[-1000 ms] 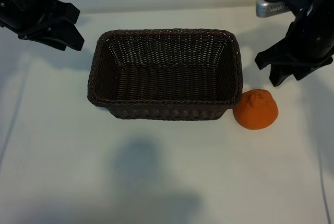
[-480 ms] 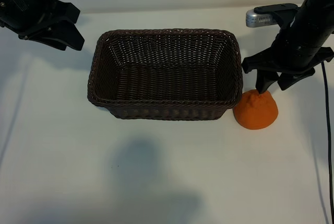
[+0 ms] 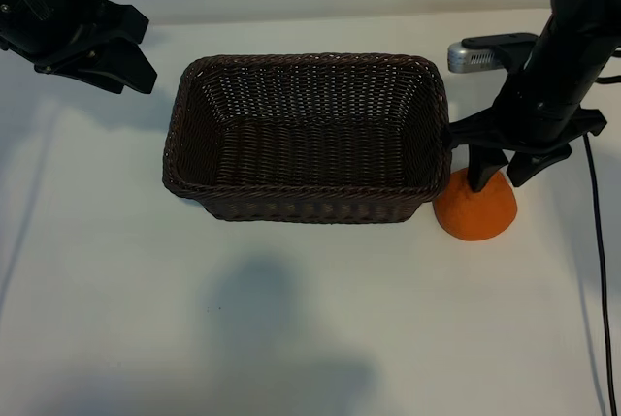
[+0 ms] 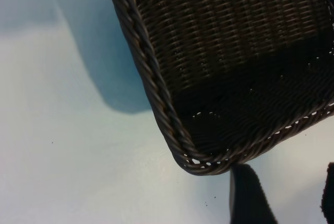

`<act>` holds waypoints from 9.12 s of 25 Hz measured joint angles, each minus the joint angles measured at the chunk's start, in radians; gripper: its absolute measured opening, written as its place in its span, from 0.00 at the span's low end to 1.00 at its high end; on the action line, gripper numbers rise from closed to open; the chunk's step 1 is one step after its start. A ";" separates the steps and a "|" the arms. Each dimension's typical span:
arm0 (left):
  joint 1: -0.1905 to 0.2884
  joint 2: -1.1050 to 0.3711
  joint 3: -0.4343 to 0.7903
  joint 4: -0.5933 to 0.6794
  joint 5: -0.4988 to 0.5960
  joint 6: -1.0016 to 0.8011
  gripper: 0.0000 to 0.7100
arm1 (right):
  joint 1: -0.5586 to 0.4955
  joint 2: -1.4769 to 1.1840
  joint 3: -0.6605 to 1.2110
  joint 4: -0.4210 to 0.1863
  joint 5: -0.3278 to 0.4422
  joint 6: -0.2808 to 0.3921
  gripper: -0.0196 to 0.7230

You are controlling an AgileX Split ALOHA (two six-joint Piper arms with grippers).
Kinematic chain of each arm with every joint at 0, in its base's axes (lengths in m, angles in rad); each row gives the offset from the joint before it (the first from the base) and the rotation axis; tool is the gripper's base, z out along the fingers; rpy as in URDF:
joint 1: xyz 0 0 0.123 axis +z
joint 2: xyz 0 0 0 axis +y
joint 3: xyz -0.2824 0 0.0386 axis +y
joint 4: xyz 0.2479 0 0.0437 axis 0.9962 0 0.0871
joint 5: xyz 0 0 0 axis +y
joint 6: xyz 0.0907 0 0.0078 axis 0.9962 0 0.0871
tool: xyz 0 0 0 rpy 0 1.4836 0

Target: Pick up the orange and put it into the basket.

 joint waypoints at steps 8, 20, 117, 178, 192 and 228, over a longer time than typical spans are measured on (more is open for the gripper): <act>0.000 0.000 0.000 0.000 0.000 0.000 0.56 | 0.000 0.022 0.000 0.013 -0.023 0.000 0.66; 0.000 0.000 0.000 0.000 0.000 0.000 0.56 | 0.000 0.063 0.000 0.029 -0.016 -0.012 0.23; 0.000 0.000 0.000 -0.024 0.000 0.000 0.56 | 0.298 -0.159 -0.249 0.038 -0.069 -0.007 0.14; 0.000 0.000 0.000 -0.024 0.000 0.004 0.56 | 0.326 0.102 -0.187 0.024 -0.391 -0.125 0.75; 0.000 0.000 0.000 -0.024 0.000 0.021 0.56 | 0.326 0.035 -0.187 0.026 -0.319 -0.124 0.76; 0.000 0.000 0.000 -0.024 0.000 0.026 0.56 | 0.326 -0.322 -0.187 -0.140 0.190 -0.104 0.70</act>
